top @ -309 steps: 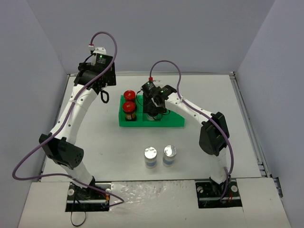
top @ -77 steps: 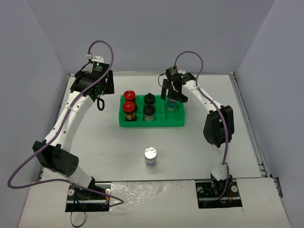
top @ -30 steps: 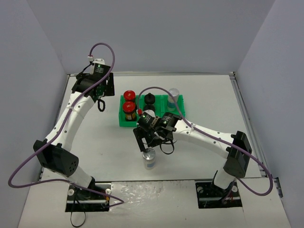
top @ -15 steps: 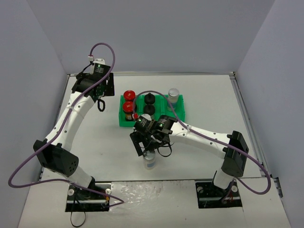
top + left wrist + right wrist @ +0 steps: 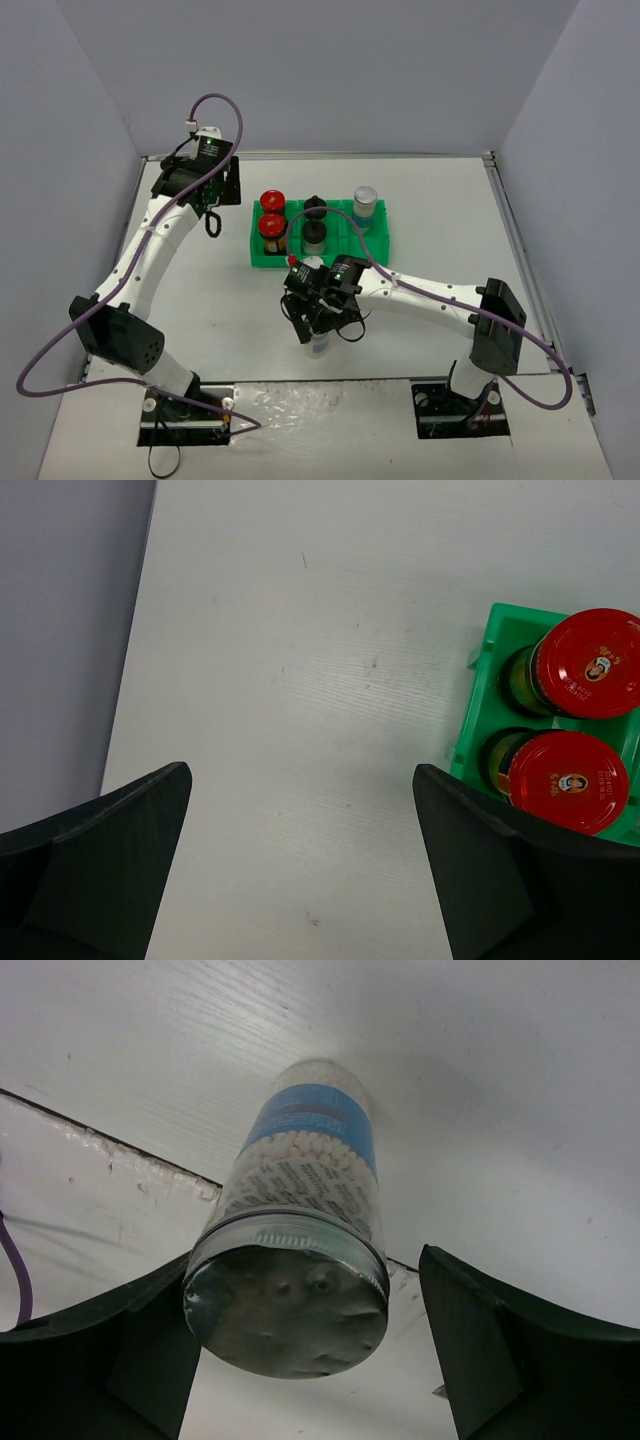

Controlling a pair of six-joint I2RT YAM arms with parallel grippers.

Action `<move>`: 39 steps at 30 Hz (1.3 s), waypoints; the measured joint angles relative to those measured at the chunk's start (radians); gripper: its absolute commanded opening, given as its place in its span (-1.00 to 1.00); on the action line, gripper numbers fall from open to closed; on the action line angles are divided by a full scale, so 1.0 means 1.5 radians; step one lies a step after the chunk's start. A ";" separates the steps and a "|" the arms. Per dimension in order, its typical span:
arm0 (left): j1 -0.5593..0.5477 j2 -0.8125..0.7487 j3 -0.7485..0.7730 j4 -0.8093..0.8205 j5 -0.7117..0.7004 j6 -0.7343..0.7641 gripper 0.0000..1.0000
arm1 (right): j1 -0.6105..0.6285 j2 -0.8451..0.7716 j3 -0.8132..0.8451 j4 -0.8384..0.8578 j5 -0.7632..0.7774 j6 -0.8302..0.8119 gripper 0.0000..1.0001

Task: Organize the condiment bottles

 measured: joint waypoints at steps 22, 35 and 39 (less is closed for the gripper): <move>0.000 -0.005 -0.005 0.001 0.000 0.000 0.81 | -0.099 -0.001 0.101 -0.038 0.102 0.008 -1.00; 0.000 -0.006 -0.005 0.000 0.000 0.000 0.81 | -0.337 0.010 0.243 -0.062 0.163 -0.081 -1.00; 0.000 -0.006 -0.005 -0.001 0.000 0.000 0.81 | -0.349 0.038 0.252 -0.053 0.161 -0.094 -1.00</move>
